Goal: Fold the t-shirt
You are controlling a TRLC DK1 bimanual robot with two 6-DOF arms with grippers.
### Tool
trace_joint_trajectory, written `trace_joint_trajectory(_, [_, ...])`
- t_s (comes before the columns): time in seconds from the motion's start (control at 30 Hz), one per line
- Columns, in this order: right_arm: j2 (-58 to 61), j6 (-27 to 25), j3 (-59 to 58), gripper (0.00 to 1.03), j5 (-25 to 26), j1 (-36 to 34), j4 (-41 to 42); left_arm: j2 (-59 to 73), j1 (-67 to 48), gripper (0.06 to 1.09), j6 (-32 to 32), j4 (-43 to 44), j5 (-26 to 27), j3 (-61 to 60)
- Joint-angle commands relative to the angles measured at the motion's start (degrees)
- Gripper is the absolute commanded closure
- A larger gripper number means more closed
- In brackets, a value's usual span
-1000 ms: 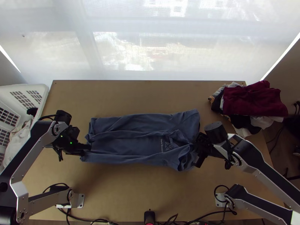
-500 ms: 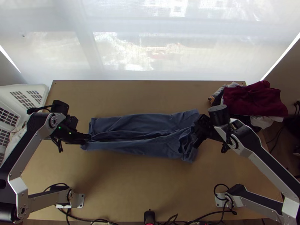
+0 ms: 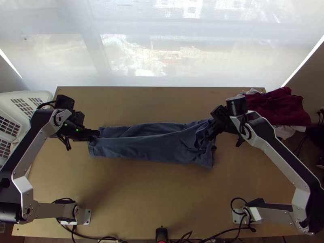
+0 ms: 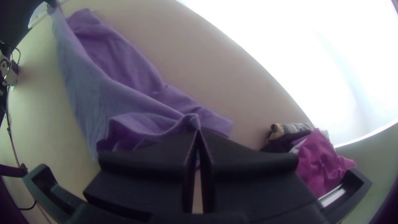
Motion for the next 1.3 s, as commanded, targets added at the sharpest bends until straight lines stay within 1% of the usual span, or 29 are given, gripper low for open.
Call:
trace_joint_trajectory(0.0, [6.74, -1.61, 6.04, 1.0, -0.08, -3.43, 0.91, 4.91, -0.17, 1.05, -0.39, 1.76, -0.2, 5.62])
trace_joint_trajectory(0.33, [14.21, -2.23, 12.63, 1.0, -0.08, -4.31, 1.0, 12.91, -0.52, 1.05, 0.23, 4.66, -0.9, 13.09])
trace_joint_trajectory(0.53, [18.87, -2.58, 15.8, 1.0, -0.08, -4.49, 1.0, 17.83, -1.13, 1.05, 0.23, 4.93, -1.69, 16.43])
trace_joint_trajectory(0.9, [26.25, -3.11, 19.57, 1.0, 0.01, -6.07, 1.0, 23.72, -0.96, 1.05, 0.58, 6.68, -2.31, 17.14])
trace_joint_trajectory(1.17, [30.56, -2.67, 19.57, 1.0, -0.08, -6.77, 1.0, 26.79, -1.48, 1.05, 0.49, 7.48, -2.22, 16.7])
trace_joint_trajectory(1.2, [31.0, -2.67, 19.57, 0.98, -0.08, -6.77, 0.91, 27.15, -1.84, 1.05, 0.4, 7.74, -2.22, 16.35])
trace_joint_trajectory(1.23, [31.08, -2.49, 19.57, 0.91, -0.08, -6.6, 0.91, 27.41, -2.19, 1.05, 0.32, 8.0, -2.22, 16.08])
trace_joint_trajectory(1.27, [31.08, -2.23, 19.57, 0.81, -0.08, -6.51, 0.91, 27.59, -2.45, 1.05, 0.23, 8.27, -2.22, 15.99])
